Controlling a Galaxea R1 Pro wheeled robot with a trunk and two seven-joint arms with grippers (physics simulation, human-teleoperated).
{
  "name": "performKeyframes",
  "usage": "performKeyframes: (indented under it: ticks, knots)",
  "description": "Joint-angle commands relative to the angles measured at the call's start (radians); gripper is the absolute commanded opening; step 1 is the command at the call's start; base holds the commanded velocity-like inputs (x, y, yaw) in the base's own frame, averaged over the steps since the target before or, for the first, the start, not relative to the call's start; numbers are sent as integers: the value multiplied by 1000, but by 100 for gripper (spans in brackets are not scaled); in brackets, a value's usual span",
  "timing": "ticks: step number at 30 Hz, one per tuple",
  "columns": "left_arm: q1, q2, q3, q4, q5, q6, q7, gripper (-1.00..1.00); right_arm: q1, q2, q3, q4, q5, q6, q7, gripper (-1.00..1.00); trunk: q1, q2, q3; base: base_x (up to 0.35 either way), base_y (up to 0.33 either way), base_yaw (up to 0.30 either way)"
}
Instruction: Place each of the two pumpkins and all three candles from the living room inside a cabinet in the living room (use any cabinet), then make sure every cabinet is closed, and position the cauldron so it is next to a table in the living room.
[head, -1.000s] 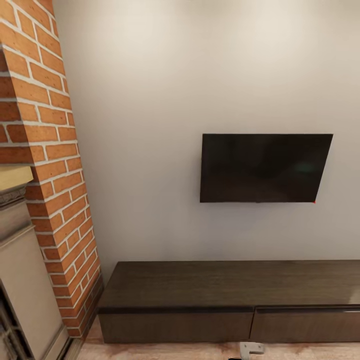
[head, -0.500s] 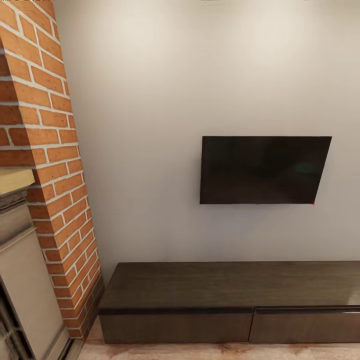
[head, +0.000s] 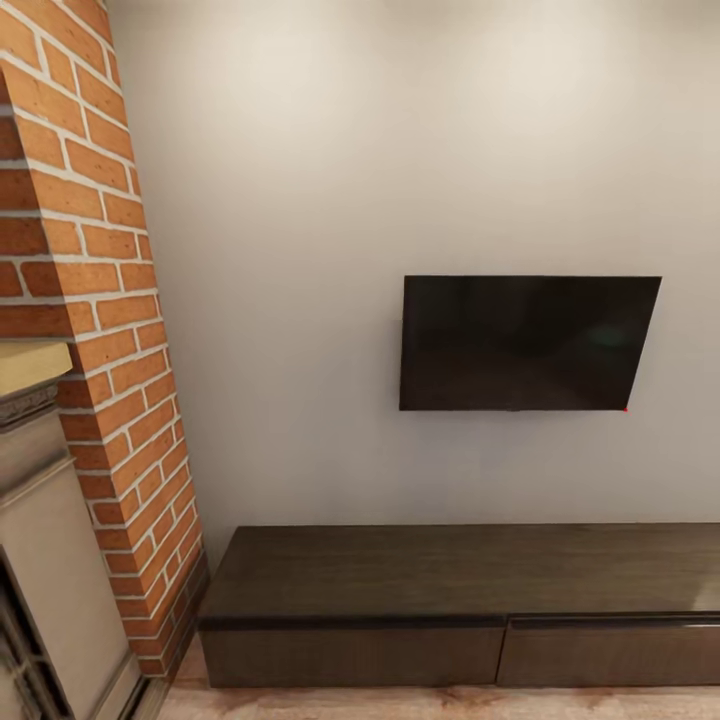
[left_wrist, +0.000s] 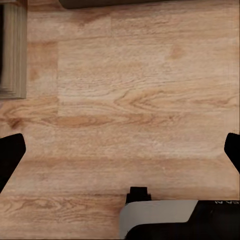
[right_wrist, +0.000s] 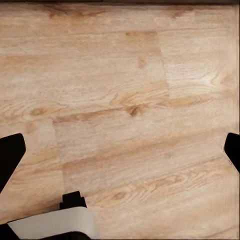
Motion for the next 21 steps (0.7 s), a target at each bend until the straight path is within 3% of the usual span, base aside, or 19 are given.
performKeyframes:
  ticks: [1, 7, 13, 21]
  knots:
    - [15, 2, -9, 0, 8, -12, 4, 100, 1, -2, 8, 19, -11, -3, -2, 100, -4, 7, 3, 0, 0, 0]
    - [99, 4, -9, 1, 8, -36, 4, 100, 63, -16, 8, 49, -11, -4, -2, 100, -27, 49, 22, 0, 0, 0]
    - [170, 5, -9, 1, 8, -37, 4, 100, 102, -6, 9, 52, -9, -2, -3, 100, -50, 91, 41, 0, 0, 0]
    - [206, 4, -10, 2, 7, -34, 5, 100, 153, -4, 8, 53, -8, -1, -2, 100, -80, 147, 66, 0, 0, 0]
